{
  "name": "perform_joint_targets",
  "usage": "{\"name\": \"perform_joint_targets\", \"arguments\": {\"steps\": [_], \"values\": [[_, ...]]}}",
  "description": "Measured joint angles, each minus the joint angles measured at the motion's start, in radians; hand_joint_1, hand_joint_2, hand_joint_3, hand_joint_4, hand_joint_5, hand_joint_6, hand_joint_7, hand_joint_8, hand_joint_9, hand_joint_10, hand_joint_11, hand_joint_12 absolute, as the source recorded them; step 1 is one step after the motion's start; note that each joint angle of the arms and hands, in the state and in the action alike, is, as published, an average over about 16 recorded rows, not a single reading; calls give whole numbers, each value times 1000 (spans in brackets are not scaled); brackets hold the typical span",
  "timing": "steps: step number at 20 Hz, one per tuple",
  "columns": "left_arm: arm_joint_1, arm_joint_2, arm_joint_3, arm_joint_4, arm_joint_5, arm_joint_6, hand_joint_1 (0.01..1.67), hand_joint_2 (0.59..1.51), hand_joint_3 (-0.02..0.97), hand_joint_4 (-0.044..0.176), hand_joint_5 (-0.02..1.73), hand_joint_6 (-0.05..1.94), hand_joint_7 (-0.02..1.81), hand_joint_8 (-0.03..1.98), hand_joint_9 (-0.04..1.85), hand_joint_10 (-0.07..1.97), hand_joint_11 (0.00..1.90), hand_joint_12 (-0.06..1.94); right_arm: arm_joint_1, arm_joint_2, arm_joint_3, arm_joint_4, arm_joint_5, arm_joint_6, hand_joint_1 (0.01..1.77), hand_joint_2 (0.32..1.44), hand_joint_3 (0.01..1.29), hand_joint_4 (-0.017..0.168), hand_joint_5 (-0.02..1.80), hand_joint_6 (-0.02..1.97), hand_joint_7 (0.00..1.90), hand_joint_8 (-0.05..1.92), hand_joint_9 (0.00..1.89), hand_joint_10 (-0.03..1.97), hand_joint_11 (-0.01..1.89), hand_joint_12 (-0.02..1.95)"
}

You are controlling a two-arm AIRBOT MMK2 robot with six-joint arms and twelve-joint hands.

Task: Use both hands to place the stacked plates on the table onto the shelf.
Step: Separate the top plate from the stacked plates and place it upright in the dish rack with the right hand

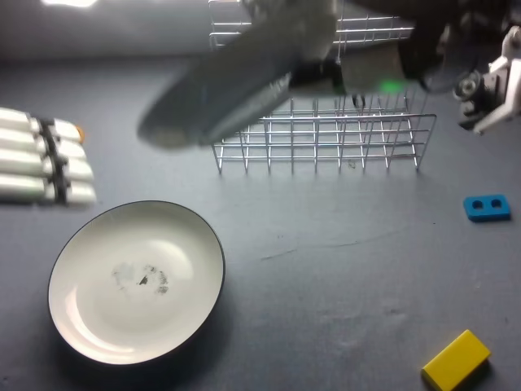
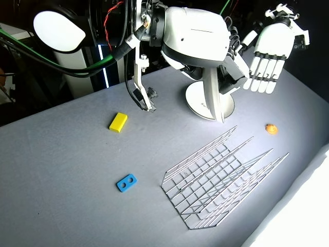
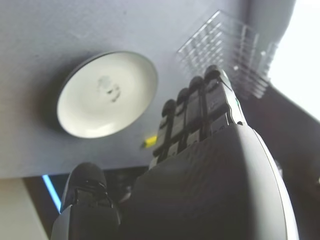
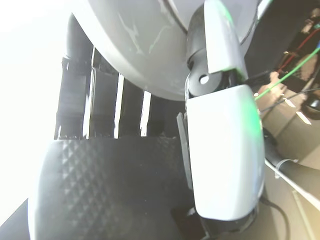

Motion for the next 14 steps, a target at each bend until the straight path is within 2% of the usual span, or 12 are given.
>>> {"name": "perform_joint_targets", "arguments": {"steps": [4,7,14], "values": [[39,-9,-25,36,-26,0,22,1151,16,1,19,19,19,-2,20,13,19,-13,20,-6,25,101,-12,15,1186,996,13,27,931,997,1033,972,973,676,651,1379],[71,-21,-45,52,-24,0,22,1152,16,1,19,19,19,-2,20,13,19,-13,28,-13,48,160,-10,26,1189,996,13,27,936,995,1030,973,974,678,651,1365],[135,-60,-72,39,59,-1,23,1153,16,1,21,19,15,-2,18,12,18,-13,28,-37,115,246,-9,45,1194,997,13,28,943,977,1026,973,975,686,645,1358]]}}
